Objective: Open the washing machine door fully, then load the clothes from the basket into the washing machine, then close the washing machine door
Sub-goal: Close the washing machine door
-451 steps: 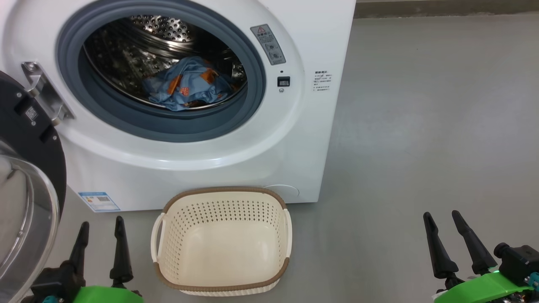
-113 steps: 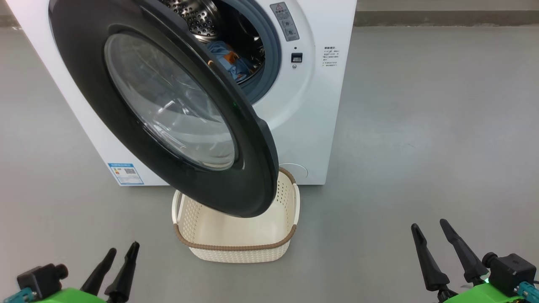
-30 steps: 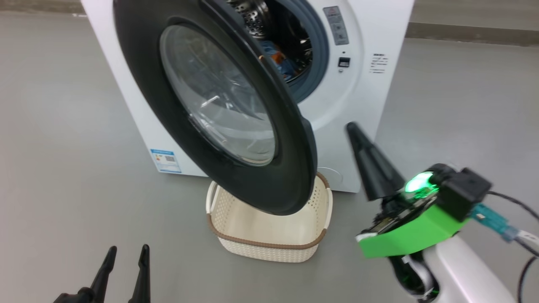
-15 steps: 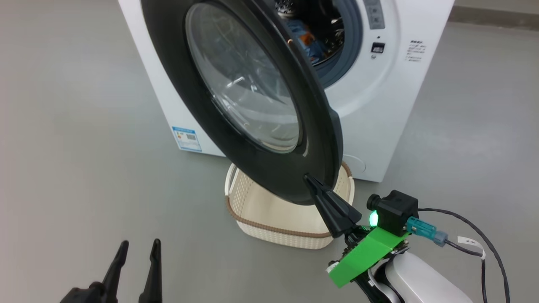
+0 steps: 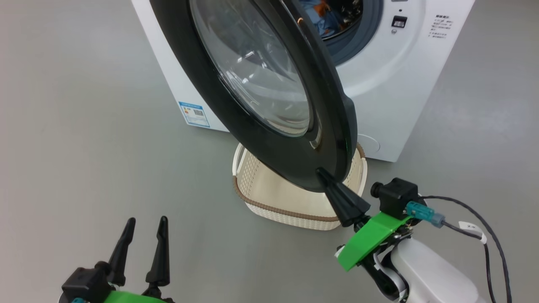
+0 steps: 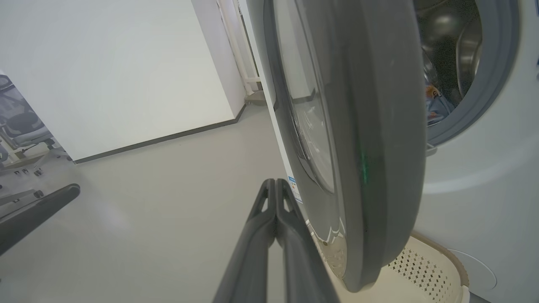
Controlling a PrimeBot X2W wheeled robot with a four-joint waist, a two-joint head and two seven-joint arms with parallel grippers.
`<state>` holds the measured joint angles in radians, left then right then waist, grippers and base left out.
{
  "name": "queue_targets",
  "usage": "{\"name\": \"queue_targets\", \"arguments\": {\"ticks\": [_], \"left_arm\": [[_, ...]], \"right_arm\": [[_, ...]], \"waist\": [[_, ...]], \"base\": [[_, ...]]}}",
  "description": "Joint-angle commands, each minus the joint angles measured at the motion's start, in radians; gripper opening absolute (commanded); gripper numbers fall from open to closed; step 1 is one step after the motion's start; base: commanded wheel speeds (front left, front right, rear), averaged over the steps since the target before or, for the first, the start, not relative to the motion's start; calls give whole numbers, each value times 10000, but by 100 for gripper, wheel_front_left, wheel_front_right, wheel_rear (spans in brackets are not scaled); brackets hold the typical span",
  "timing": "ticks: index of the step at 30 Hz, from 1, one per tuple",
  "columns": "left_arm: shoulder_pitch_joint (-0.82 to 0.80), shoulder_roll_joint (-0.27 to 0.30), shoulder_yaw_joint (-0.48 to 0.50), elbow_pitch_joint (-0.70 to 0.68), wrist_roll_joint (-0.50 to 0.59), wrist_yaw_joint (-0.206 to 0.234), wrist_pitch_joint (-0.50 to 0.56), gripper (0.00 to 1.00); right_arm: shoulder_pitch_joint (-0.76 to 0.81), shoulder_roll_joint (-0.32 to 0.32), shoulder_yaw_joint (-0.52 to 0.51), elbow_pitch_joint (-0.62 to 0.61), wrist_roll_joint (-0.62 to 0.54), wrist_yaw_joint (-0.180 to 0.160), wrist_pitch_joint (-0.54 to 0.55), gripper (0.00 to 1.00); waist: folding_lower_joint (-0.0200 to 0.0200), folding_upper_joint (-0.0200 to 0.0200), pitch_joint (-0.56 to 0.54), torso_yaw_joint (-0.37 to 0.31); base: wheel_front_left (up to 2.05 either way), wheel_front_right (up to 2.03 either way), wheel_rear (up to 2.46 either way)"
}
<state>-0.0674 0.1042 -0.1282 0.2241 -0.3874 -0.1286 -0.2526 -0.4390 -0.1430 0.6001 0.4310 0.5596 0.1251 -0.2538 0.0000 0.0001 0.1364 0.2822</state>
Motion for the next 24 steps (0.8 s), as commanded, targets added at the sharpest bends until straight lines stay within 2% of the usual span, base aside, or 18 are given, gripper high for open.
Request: {"name": "queue_targets", "arguments": {"ticks": [1, 24], "left_arm": [[-390, 77, 289, -221, -91, -21, -91, 100], [-1065, -125, 102, -532, -183, -21, -91, 100]], "right_arm": [[-246, 66, 12, -176, 34, 56, -80, 0], [-995, -228, -1807, -385, -365, 56, -80, 0]], "waist": [[0, -1, 97, 51], [0, -1, 1113, 105]], "base": [[0, 0, 0], [0, 0, 0]]}}
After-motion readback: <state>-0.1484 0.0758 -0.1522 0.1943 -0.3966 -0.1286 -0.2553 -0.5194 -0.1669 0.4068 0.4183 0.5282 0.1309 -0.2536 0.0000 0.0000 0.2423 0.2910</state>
